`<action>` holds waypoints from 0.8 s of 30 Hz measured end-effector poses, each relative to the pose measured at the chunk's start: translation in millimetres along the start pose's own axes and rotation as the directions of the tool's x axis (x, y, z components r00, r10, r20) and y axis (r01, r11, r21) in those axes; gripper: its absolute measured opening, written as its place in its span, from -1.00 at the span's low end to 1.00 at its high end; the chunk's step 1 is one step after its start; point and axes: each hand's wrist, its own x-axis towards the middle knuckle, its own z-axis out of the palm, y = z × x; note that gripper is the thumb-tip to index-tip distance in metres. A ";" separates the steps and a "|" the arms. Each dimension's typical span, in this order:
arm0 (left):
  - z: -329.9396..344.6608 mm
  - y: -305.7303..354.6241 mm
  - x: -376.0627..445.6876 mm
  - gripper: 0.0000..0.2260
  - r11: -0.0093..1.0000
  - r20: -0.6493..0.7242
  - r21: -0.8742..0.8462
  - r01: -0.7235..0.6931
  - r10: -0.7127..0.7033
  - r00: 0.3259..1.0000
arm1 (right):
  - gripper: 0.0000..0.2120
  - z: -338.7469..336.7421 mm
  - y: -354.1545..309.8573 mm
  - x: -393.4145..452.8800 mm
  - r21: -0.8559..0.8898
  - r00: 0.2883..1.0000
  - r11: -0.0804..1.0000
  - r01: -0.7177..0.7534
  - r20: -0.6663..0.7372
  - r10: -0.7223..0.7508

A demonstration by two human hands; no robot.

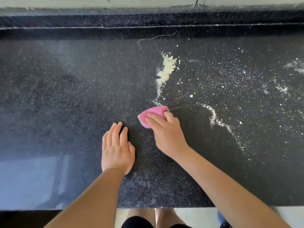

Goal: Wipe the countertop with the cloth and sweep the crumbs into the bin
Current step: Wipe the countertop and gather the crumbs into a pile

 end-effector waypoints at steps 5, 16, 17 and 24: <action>-3.0 2.1 -0.9 -0.59 1.000 0.030 -0.007 0.016 -0.016 0.999 | -0.57 -22.4 37.7 5.1 -0.131 0.923 0.918 -0.374 0.044 0.383; -19.7 -1.0 4.2 -0.60 0.998 0.155 -0.055 -0.018 0.026 0.988 | -0.61 11.4 -9.8 27.8 -0.030 0.999 0.999 -0.024 -0.038 0.023; -22.1 -5.2 7.0 -0.63 0.996 0.149 -0.075 -0.040 0.051 0.988 | -0.62 16.2 -15.9 34.3 -0.047 0.999 0.999 -0.015 -0.033 0.014; -38.7 -45.0 54.7 -0.88 0.974 0.096 -0.221 -0.049 0.072 0.993 | -0.63 -1.3 28.2 36.2 -0.175 0.932 0.920 -0.350 0.028 0.360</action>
